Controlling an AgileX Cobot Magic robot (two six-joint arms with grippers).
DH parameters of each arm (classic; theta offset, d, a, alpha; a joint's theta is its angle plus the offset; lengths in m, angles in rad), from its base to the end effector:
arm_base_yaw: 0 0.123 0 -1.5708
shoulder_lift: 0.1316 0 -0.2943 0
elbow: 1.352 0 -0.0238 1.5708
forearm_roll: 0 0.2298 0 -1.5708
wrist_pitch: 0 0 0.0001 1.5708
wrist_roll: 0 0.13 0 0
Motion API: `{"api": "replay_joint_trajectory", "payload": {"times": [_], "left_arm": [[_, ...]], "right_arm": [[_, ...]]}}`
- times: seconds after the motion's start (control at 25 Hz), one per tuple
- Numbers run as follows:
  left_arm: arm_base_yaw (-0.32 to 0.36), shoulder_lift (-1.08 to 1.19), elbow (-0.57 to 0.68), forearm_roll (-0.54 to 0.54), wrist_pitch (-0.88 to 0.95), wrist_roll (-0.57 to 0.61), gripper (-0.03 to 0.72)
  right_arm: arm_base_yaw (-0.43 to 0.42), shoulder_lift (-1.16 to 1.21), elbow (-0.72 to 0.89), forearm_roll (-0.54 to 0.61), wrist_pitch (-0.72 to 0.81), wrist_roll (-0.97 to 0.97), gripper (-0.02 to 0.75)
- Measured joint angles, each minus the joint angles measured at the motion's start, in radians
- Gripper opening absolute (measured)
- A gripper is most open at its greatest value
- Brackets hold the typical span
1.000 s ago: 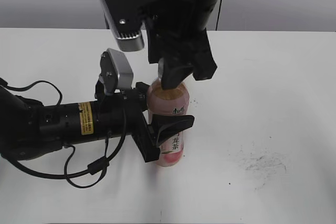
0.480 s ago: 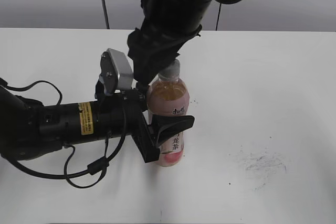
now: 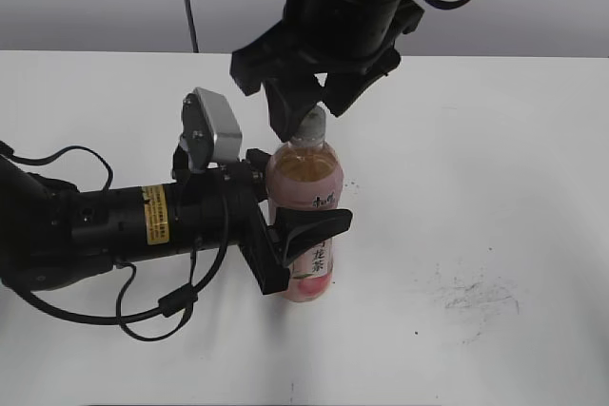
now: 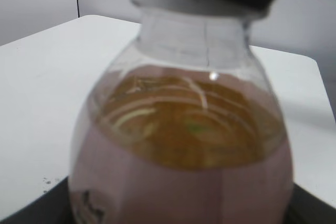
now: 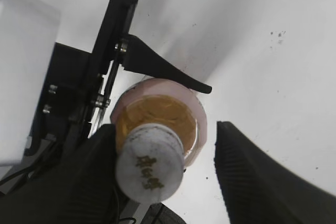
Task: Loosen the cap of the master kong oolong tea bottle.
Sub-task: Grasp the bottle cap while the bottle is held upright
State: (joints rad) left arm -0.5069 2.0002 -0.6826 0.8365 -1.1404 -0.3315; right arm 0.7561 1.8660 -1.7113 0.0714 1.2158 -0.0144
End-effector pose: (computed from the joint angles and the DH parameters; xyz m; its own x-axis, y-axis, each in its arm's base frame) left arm 0.2621 -0.2458 0.1387 -0.1298 0.1576 -0.9789 0.9463 0.3145 -0.0749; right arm 0.2774 0.2736 0.2748 -0.7047 -0.6503 -0.2837 -0.6911 0.7197 0.0671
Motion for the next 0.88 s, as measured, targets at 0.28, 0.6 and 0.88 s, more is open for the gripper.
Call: {"api": "replay_joint_trajectory", "payload": {"times": [0.28, 0.6, 0.88], "left_arm": [[0.000, 0.000, 0.000, 0.000, 0.000, 0.000, 0.424], [0.000, 0.000, 0.000, 0.000, 0.000, 0.000, 0.424], [0.000, 0.000, 0.000, 0.000, 0.000, 0.000, 0.424]], "right_arm": [[0.000, -0.030, -0.024, 0.010, 0.002, 0.021, 0.399], [0.000, -0.032, -0.018, 0.080, 0.003, 0.021, 0.364], [0.000, -0.033, -0.011, 0.013, 0.003, 0.022, 0.379]]}}
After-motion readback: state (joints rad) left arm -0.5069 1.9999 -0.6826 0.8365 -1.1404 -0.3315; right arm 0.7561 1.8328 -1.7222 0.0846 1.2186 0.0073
